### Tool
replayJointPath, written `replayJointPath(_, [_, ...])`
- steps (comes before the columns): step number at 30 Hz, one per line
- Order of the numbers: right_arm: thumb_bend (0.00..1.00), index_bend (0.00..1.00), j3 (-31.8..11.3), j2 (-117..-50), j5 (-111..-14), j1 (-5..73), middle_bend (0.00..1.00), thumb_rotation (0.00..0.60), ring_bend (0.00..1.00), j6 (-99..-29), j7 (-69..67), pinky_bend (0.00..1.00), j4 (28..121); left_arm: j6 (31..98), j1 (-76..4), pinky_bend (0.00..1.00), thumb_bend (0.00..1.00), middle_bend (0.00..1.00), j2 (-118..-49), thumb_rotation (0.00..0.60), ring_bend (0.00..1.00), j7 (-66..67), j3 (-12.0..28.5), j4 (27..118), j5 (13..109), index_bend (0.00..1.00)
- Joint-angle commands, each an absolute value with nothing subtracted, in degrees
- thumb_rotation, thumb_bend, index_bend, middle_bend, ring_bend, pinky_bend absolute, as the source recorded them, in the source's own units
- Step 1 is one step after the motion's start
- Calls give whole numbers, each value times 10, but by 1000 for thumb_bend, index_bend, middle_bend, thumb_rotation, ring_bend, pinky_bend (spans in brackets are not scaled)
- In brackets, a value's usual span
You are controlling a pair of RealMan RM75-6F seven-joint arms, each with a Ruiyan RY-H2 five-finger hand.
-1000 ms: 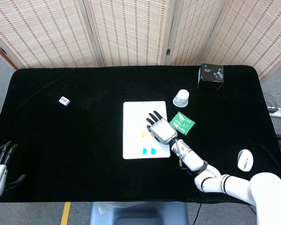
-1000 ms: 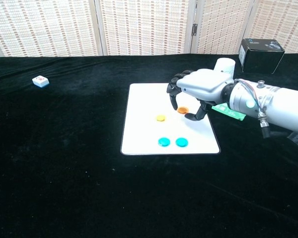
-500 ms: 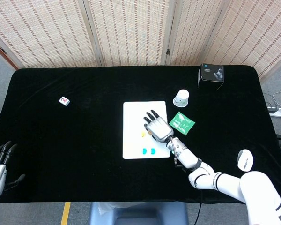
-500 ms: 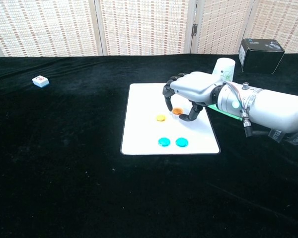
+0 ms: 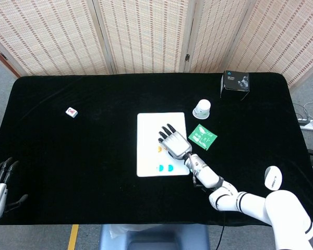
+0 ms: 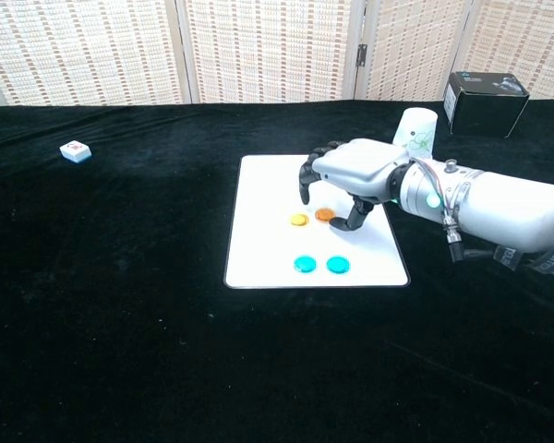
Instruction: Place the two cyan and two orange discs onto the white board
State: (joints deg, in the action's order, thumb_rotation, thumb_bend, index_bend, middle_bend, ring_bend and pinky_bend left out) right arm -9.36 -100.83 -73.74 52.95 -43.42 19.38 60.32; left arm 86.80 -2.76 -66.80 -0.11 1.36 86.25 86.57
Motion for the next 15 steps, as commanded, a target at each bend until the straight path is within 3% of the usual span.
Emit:
replayJointPath(1, [445,295,-95,-1006,-738,529,175,600,20,-440,192,0,608,868,-28,0,225,16,-668,600,12,-2,14,862,865,54])
replayJointPath(8, [446,276,-108,-949,-748,494,174,600,17,-516,173,0,680,869,-30,0,225,16,-667,600,12,-6,17,861,866,54])
replayJointPath(15, [445,196,-89,-819,-750,400,143,600,26,-628,195,0,833,864,-37,0,225,16,-670,600,13,-6,21,862,868,53])
